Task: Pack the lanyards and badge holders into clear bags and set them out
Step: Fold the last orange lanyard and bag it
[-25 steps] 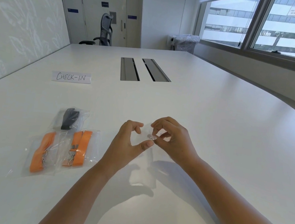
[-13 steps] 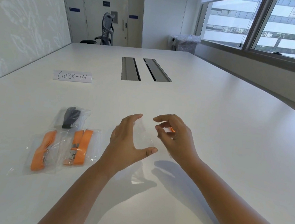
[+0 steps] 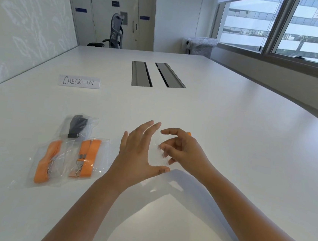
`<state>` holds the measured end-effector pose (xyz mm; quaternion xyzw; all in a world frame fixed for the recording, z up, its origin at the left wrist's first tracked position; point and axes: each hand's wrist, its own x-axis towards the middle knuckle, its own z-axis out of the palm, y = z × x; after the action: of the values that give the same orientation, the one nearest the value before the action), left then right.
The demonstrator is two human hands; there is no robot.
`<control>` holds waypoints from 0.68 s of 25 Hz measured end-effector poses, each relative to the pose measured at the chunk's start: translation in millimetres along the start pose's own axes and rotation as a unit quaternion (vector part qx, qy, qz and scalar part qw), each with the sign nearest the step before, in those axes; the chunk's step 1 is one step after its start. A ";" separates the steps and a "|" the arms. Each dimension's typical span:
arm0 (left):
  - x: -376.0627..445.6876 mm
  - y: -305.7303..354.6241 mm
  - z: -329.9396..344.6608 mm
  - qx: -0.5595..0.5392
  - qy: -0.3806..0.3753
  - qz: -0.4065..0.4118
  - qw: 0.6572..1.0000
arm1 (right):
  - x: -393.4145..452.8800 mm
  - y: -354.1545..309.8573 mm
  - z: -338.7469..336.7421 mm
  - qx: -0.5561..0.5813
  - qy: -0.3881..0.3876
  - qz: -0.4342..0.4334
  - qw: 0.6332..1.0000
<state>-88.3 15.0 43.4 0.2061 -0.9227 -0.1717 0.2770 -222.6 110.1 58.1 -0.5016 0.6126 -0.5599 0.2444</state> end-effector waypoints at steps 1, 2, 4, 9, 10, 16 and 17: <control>-0.2 -0.1 0.5 0.008 -0.007 0.007 1.000 | -0.2 -0.8 -0.3 -0.003 -0.016 0.002 1.000; -0.4 -0.5 1.2 0.015 -0.014 0.011 1.000 | -0.2 -1.6 -0.6 -0.004 -0.023 0.004 1.000; -0.5 -1.8 2.5 0.020 -0.023 0.015 0.999 | 0.1 -1.9 -1.3 0.023 -0.019 0.020 0.999; -0.5 2.6 1.2 -0.064 -0.025 -0.005 0.998 | -0.2 -2.2 -2.0 0.178 -0.022 0.071 0.981; -0.7 3.4 0.7 -0.096 -0.021 -0.014 0.995 | 0.2 -1.9 -1.5 0.162 -0.021 0.074 0.984; -0.3 3.2 3.9 -0.060 -0.040 0.011 0.997 | -0.8 -2.5 1.3 0.104 -0.042 0.095 0.989; 0.0 2.4 4.9 -0.036 -0.046 0.019 0.998 | -1.1 -2.7 1.5 0.107 -0.045 0.100 0.988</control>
<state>-91.9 18.0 40.5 0.1699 -0.9313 -0.2090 0.2452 -220.0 110.8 60.0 -0.4334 0.5845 -0.5721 0.3784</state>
